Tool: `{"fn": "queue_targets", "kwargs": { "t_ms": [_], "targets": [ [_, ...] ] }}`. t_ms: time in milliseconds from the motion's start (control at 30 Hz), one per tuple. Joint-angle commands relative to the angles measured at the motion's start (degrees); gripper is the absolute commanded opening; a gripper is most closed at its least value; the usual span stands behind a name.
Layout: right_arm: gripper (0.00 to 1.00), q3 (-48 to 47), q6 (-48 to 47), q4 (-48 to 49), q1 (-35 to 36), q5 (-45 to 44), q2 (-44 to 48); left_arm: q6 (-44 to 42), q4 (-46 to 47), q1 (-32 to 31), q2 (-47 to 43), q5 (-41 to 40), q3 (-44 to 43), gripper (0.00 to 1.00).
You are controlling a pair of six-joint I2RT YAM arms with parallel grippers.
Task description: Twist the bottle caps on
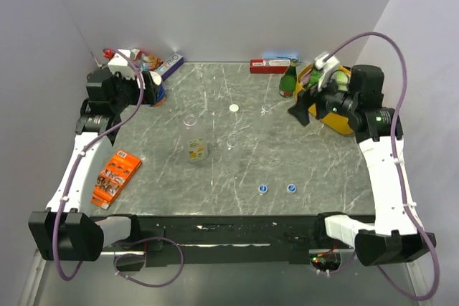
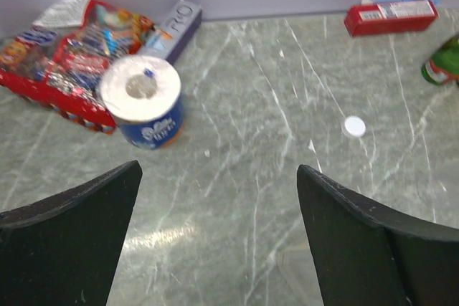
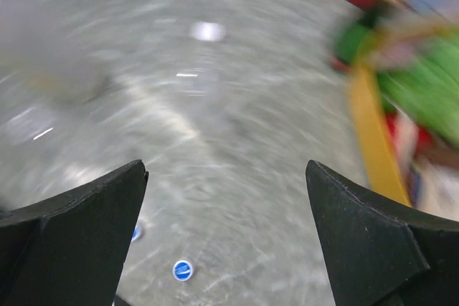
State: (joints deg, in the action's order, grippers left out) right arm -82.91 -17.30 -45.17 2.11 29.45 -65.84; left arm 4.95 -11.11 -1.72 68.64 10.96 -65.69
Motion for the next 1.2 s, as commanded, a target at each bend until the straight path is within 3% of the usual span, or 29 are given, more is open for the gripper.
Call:
{"fn": "queue_targets", "kwargs": {
  "t_ms": [0, 100, 233, 533, 1033, 1167],
  "targets": [
    [0.98, 1.0, -13.6, -2.7, 11.0, 21.7, 3.6, -1.6, -1.2, 0.0, -3.4, 5.7, 1.7, 0.96],
    [0.92, 2.4, -18.5, -2.8, 21.1, 20.0, 1.2, -1.3, -1.0, 0.0, -4.7, 7.7, 3.2, 0.96],
    [0.83, 4.2, -18.2, -0.4, 27.3, 19.4, -3.2, -1.3, -1.4, 0.0, -6.3, 8.5, 4.3, 0.96],
    [0.74, 3.1, -17.2, 4.6, 32.4, 16.4, -14.1, -0.4, -1.5, 0.3, -11.8, 8.4, 8.2, 0.96],
    [0.63, 6.1, -15.4, 9.0, 36.5, 6.9, -19.6, 2.9, -0.8, 3.4, -16.7, 11.4, 10.6, 0.96],
    [0.51, 8.7, -16.0, 10.3, 36.5, 5.0, -18.8, 2.3, -0.9, 3.7, -16.3, 15.7, 10.3, 0.96]
  ]
}}
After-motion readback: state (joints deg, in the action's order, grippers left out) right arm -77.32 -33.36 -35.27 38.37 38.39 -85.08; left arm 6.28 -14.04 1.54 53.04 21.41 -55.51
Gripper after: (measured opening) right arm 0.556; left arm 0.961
